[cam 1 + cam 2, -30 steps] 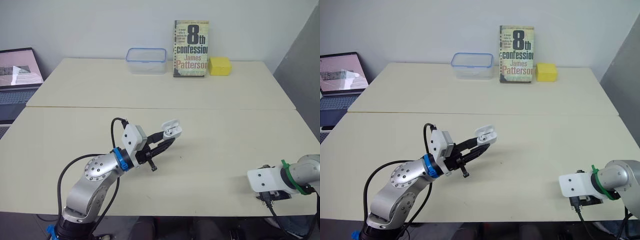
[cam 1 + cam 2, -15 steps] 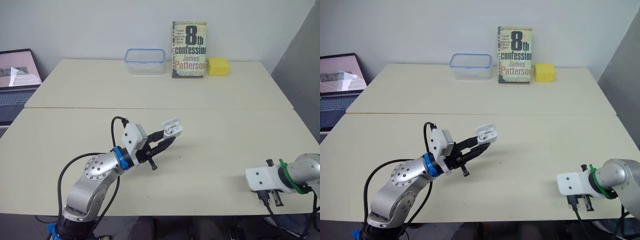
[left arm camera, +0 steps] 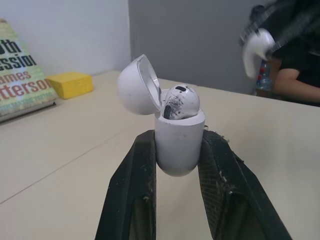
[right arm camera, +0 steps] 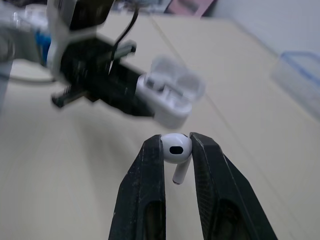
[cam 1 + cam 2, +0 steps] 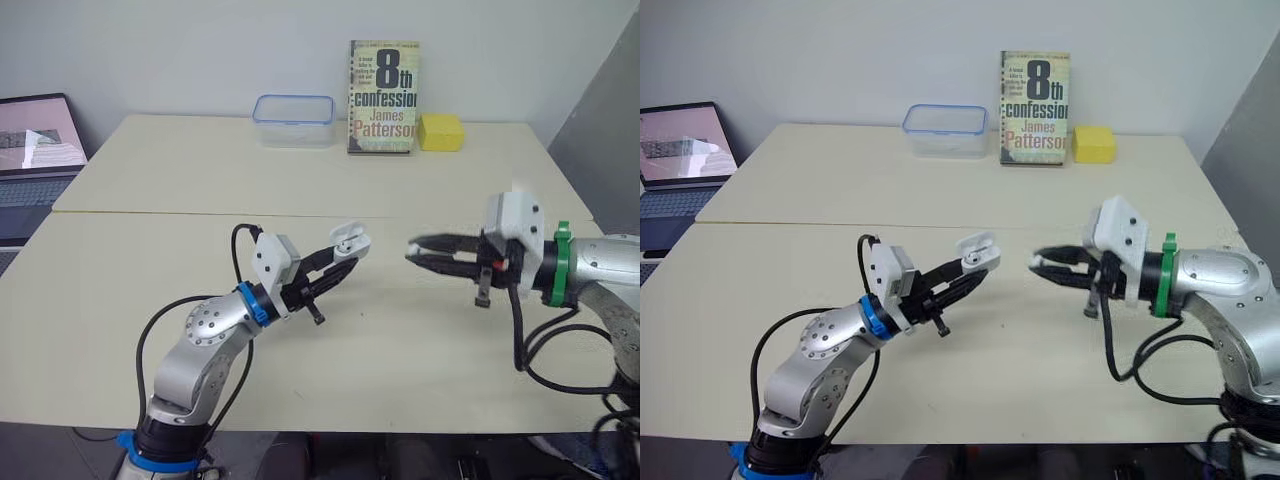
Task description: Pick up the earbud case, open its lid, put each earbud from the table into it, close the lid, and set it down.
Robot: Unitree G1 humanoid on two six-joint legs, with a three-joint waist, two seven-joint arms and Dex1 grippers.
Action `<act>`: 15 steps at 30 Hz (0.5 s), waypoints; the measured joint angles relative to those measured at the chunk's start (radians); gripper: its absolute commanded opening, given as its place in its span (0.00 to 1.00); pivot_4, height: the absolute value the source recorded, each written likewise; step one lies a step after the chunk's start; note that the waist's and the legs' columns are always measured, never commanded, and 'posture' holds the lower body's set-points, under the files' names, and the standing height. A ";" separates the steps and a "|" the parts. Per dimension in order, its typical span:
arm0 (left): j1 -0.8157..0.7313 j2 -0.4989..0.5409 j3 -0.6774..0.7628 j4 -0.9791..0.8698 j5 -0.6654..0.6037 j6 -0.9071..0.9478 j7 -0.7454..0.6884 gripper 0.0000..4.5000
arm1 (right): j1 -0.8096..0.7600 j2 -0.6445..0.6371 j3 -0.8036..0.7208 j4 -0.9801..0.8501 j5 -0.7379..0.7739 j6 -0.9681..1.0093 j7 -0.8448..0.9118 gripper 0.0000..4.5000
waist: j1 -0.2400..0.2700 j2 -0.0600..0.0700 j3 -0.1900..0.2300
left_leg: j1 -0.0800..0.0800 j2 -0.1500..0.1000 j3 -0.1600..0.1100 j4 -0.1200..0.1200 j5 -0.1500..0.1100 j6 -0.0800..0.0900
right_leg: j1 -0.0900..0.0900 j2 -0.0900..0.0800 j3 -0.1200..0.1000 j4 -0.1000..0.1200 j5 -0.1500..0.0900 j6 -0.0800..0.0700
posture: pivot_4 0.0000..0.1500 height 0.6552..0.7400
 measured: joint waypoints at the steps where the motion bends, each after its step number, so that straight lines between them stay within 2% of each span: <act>1: -0.007 -0.003 -0.003 0.003 0.002 -0.004 0.000 0.18 | -0.002 0.068 -0.002 -0.014 0.015 0.000 -0.058 0.09 | 0.000 0.000 0.000 | 0.000 0.000 0.000 0.000 0.000 0.000 | 0.000 0.000 0.000 0.000 0.000 0.000 | 1.00 1.00; 5: -0.014 -0.015 -0.007 0.029 0.009 -0.017 0.006 0.18 | 0.010 0.216 0.063 -0.038 -0.005 -0.037 -0.232 0.09 | -0.001 0.001 0.000 | 0.000 0.000 0.000 0.000 0.000 0.000 | -0.001 0.000 0.000 0.001 0.000 0.000 | 1.00 1.00; 7: -0.016 -0.021 -0.011 0.033 0.011 -0.022 0.007 0.18 | 0.034 0.249 0.119 -0.039 -0.042 -0.076 -0.279 0.09 | -0.001 0.001 0.000 | 0.000 0.000 0.000 0.000 0.000 0.000 | -0.001 0.000 0.000 0.001 0.000 0.000 | 1.00 1.00; 15: -0.018 -0.016 -0.011 0.037 0.011 -0.040 0.006 0.18 | 0.113 0.267 0.265 0.009 -0.228 -0.318 -0.325 0.09 | -0.002 0.001 0.000 | 0.001 0.000 0.001 0.000 0.000 0.000 | -0.001 0.001 0.000 0.001 0.000 0.000 | 1.00 1.00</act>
